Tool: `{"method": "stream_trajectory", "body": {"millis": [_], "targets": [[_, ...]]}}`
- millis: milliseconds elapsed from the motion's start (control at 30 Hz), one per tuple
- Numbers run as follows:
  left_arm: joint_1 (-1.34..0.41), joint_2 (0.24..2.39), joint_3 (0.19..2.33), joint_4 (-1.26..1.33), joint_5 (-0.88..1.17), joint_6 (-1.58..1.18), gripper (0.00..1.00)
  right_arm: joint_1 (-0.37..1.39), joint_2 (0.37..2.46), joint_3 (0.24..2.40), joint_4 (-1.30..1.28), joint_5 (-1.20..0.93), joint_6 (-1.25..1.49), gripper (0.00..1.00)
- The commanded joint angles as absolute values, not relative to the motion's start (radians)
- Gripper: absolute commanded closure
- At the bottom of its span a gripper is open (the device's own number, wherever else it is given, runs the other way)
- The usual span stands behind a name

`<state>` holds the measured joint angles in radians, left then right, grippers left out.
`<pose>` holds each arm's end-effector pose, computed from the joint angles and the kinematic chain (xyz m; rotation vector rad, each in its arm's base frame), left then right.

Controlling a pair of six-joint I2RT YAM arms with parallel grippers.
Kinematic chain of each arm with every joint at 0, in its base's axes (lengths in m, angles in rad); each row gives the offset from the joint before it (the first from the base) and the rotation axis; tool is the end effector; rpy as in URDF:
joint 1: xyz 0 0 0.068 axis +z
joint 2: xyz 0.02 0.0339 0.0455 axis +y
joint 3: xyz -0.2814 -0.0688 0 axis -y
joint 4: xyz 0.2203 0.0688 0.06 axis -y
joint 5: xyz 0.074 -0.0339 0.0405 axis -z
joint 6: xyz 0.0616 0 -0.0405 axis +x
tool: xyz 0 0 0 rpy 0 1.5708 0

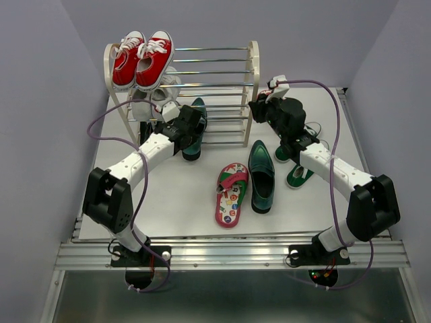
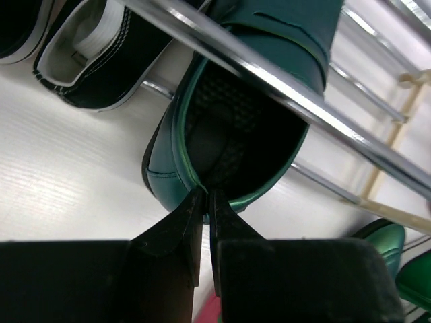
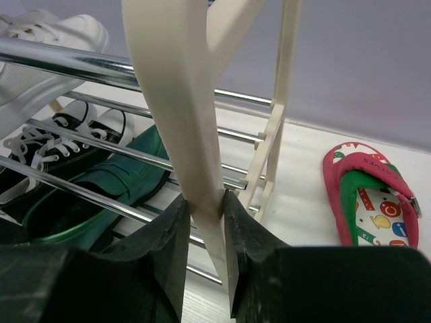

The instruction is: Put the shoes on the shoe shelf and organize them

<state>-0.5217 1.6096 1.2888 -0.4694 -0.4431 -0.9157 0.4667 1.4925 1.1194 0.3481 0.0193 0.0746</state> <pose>0.3167 -0.1516 0.2900 -0.6501 2.1834 -0.2299 0.3225 0.1612 0.3662 -0.2989 1.5826 0.4050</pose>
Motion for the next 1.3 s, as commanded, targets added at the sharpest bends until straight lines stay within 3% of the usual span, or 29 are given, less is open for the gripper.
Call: {"method": "stream_trajectory", "body": {"millis": [0,900,1067,1133,1233,1267], "targets": [[-0.515,1.578,1.339,-0.279,-0.502,-0.922,1.00,0.480,1.486,1.154,0.308,0.012,0.077,0.96],[-0.517,1.666,1.267,-0.242,-0.546,-0.993,1.00,0.480,1.503,1.189,0.245,-0.044,0.052,0.98],[-0.520,1.612,1.247,-0.253,-0.516,-0.979,0.79,0.480,1.516,1.196,0.235,-0.046,0.052,0.96],[-0.520,1.597,1.232,-0.253,-0.499,-0.983,0.76,0.480,1.517,1.197,0.235,-0.049,0.052,0.95],[-0.526,1.565,1.198,-0.253,-0.457,-0.968,0.54,0.480,1.514,1.198,0.229,-0.049,0.052,0.93],[-0.529,1.560,1.183,-0.255,-0.442,-0.960,0.40,0.480,1.513,1.200,0.229,-0.046,0.052,0.93]]}}
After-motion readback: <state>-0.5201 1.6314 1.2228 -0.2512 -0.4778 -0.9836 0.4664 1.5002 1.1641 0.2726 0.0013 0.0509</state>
